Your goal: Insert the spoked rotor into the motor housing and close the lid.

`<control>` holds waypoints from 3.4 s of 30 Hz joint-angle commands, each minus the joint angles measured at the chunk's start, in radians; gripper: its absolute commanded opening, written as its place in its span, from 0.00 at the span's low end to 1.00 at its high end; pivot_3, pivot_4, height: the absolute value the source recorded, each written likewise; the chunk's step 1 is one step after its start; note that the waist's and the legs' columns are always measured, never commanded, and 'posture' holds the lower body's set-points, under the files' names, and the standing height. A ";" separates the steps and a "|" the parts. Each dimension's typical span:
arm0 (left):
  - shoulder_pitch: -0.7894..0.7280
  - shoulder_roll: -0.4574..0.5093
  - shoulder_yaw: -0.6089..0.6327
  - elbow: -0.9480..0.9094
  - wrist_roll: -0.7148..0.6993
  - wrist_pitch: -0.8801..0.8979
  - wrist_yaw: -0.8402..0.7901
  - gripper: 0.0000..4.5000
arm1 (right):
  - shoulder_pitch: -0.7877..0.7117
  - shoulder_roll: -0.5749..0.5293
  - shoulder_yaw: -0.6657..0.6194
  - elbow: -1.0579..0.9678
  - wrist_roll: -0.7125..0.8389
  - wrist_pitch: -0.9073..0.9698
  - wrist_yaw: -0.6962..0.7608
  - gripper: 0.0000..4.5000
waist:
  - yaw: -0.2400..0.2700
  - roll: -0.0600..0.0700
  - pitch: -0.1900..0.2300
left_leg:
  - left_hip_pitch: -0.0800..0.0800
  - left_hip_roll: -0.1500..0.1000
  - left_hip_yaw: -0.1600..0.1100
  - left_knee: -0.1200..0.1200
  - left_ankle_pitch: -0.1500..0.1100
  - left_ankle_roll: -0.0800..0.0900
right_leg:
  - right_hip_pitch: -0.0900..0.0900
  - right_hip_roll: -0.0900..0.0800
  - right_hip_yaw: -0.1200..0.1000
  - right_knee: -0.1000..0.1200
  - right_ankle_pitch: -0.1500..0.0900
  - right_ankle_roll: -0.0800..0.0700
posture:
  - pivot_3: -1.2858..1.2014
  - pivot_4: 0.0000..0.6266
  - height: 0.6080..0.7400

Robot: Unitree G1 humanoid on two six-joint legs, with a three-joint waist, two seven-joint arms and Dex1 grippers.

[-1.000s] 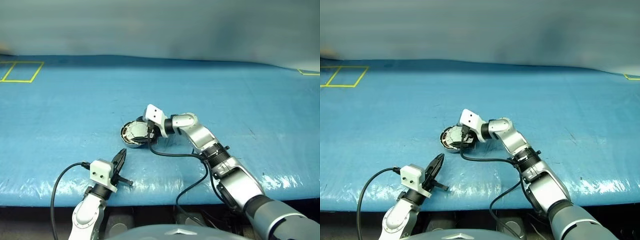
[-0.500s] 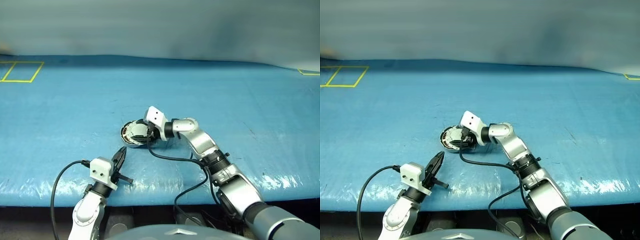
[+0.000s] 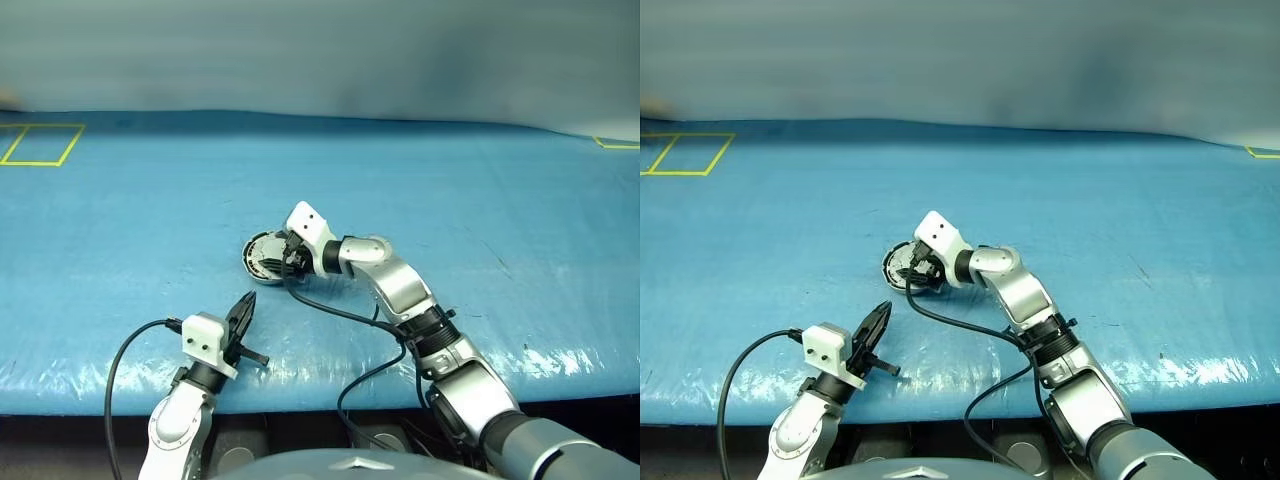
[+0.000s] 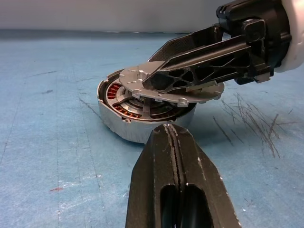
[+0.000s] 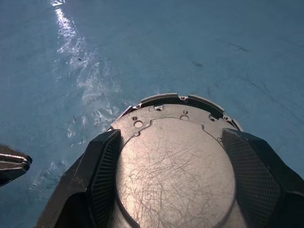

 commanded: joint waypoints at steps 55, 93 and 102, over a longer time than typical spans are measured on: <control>-0.007 0.022 0.070 -0.039 -0.062 0.001 -0.023 0.00 | -0.005 0.120 -0.034 -0.151 0.061 -0.080 0.094 1.00 | 0.003 0.000 0.000 | 0.000 0.000 0.000 0.000 0.000 0.000 | 0.001 0.000 0.000 -0.001 0.000 0.000 | 0.52 0.24 1.00; -0.020 0.063 0.150 -0.013 -0.092 0.037 -0.049 0.00 | 0.375 0.180 0.217 -0.386 -0.088 0.093 -0.446 1.00 | 0.004 -0.001 -0.001 | 0.000 0.000 0.000 -0.001 -0.001 -0.001 | 0.000 -0.001 0.000 -0.002 -0.001 -0.001 | 0.52 0.24 1.00; -0.009 0.059 0.159 -0.015 -0.093 0.026 -0.053 0.00 | 0.355 0.191 0.215 -0.320 -0.089 0.042 -0.450 0.68 | -0.001 -0.002 -0.001 | 0.000 0.001 0.000 -0.001 -0.001 -0.001 | 0.000 -0.001 -0.001 -0.002 -0.001 -0.001 | 0.52 0.24 1.00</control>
